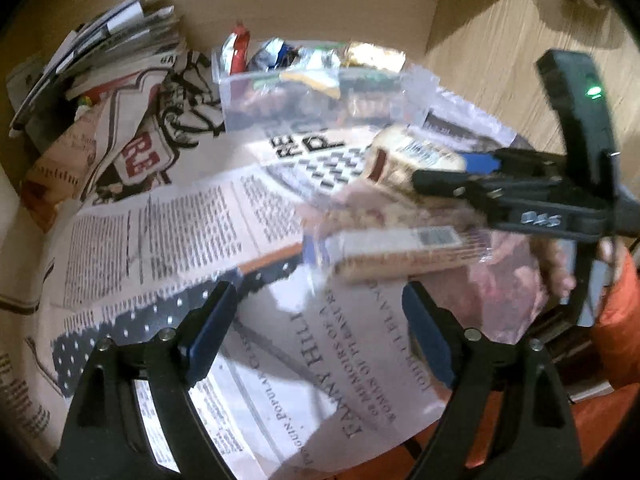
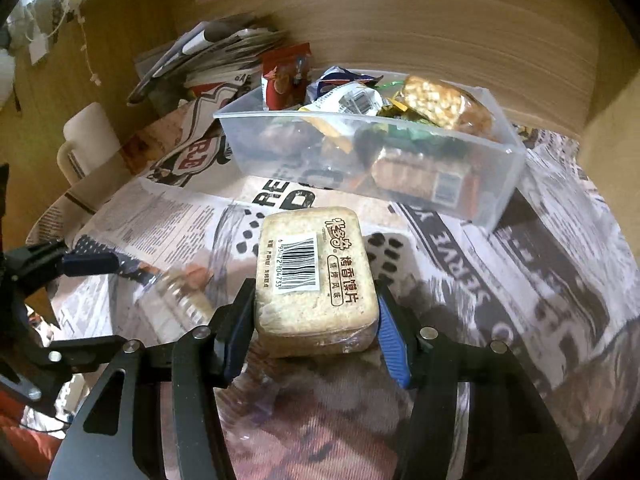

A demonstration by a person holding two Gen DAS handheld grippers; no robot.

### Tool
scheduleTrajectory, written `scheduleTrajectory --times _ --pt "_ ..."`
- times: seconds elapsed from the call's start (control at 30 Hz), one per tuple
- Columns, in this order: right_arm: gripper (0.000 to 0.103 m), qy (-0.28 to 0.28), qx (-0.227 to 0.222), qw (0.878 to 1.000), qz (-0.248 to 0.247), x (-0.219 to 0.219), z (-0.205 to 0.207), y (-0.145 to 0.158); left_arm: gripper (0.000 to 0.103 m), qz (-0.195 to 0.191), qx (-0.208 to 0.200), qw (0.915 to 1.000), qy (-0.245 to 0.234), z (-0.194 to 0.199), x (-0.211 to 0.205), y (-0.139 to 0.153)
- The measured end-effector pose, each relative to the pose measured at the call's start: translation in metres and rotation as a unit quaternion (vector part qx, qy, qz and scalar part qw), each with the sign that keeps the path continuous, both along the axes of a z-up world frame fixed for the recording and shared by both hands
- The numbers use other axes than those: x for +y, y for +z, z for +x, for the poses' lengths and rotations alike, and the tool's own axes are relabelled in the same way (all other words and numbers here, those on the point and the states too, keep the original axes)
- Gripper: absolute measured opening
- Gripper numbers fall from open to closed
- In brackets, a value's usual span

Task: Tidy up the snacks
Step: 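Grasp the brown wrapped bar with the left tool while the right tool grasps the square biscuit pack, then lower the brown bar into the box with the left tool while the right tool drops the biscuit pack there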

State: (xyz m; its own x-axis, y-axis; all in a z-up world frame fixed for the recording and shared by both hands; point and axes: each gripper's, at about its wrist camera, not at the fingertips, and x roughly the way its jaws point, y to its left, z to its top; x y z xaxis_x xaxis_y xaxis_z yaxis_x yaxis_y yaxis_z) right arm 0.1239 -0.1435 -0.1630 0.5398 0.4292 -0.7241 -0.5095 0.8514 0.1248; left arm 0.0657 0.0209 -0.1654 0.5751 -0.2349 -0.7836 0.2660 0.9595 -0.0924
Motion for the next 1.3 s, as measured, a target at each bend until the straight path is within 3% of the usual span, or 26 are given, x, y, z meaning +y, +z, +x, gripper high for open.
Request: scheduleTrajectory --times 0.1,0.37,0.53,0.7,0.83,0.97,1.07,1.23,1.3 --pt "0.052 -0.003 -0.002 1.000 0.009 -0.002 -0.009 0.000 0.085 0.024 -0.005 0.9995 0.021 0.006 0.000 -0.006" --pt "0.052 -0.010 -0.026 1.000 0.006 -0.004 -0.031 0.001 0.085 0.016 0.000 0.9987 0.049 0.043 0.000 -0.006" --pt "0.052 -0.042 -0.030 0.999 0.012 -0.023 -0.028 0.002 0.085 -0.021 0.007 0.9979 0.060 0.058 0.000 0.002" --pt "0.052 -0.085 -0.034 0.996 0.007 -0.046 -0.024 0.003 0.085 -0.047 0.006 0.9980 0.041 0.054 -0.021 0.012" --pt "0.052 -0.093 -0.028 0.995 0.010 -0.059 -0.024 0.005 0.085 -0.047 0.012 0.9988 0.012 0.050 -0.048 0.008" --pt "0.052 -0.090 -0.024 0.996 0.009 -0.060 -0.024 0.006 0.085 -0.032 0.021 0.9993 -0.004 0.050 -0.073 -0.007" --pt "0.053 -0.084 -0.026 0.996 0.000 -0.057 -0.022 0.005 0.084 -0.001 -0.005 1.0000 -0.001 0.048 -0.083 -0.010" --pt "0.056 -0.080 -0.023 0.997 0.002 -0.054 -0.014 0.002 0.060 0.028 -0.034 0.9988 0.019 0.053 -0.076 -0.014" --pt "0.056 -0.077 -0.022 0.997 0.002 -0.053 -0.011 0.000 0.045 0.032 -0.037 0.9985 0.023 0.055 -0.067 -0.013"
